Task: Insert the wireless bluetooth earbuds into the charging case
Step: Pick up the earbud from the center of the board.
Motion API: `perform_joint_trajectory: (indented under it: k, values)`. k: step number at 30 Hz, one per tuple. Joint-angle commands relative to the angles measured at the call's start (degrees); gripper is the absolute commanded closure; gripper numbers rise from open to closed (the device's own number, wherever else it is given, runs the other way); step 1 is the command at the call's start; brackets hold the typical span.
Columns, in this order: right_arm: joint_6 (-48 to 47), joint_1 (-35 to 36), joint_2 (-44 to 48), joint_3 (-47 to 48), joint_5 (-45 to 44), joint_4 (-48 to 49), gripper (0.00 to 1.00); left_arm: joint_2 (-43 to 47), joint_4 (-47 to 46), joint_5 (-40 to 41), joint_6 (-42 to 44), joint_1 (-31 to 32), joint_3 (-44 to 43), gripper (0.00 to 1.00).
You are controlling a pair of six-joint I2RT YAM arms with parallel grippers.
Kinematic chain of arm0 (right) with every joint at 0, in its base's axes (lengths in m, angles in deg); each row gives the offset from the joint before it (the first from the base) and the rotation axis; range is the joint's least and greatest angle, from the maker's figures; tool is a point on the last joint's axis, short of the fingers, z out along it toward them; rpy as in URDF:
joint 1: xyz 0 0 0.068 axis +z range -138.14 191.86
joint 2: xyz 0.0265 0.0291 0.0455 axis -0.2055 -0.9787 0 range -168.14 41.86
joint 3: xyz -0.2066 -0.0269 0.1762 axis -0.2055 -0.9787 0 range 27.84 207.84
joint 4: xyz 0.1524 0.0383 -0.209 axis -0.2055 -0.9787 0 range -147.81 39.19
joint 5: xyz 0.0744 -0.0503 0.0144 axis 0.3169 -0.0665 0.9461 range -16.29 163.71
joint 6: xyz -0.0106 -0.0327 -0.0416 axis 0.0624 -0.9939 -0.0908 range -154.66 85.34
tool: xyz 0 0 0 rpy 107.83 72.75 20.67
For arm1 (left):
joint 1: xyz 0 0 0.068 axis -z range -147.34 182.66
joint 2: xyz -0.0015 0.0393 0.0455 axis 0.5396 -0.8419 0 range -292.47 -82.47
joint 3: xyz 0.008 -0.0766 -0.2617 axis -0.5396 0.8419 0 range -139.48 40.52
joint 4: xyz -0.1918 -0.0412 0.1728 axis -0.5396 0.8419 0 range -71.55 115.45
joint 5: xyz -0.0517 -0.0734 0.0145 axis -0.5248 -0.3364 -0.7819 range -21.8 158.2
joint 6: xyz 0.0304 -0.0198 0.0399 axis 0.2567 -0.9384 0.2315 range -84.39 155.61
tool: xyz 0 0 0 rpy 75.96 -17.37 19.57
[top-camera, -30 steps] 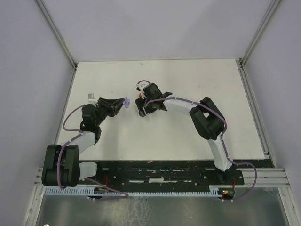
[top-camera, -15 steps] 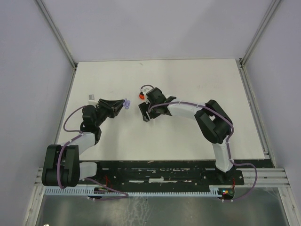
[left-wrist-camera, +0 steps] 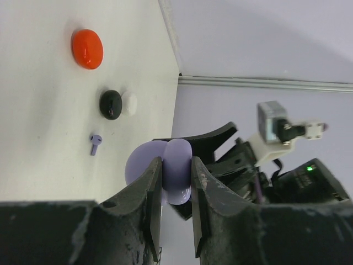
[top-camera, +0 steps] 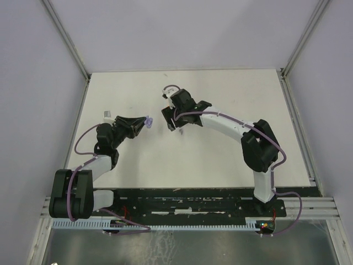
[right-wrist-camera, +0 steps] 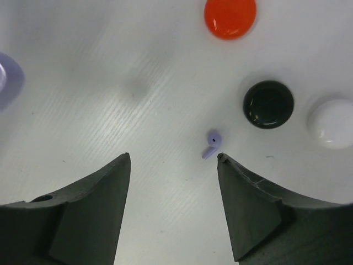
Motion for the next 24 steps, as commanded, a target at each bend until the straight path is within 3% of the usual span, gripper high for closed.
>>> perform_joint_trajectory:
  k: [1,10,24]
  values:
    - [-2.82,0.22,-3.08,13.89,-6.65,-16.07,0.29,-0.28,-3.2,-1.84,2.04,-0.3,-0.19,0.97]
    - [-4.85,0.24,-8.64,18.17,-8.09,-22.55,0.35,0.97,-2.53,-2.08,1.9,-0.48,-0.45,0.97]
    - [-5.6,-0.96,-13.34,17.86,-5.96,-18.58,0.4,0.19,-2.38,-2.43,2.27,-0.47,-0.77,0.97]
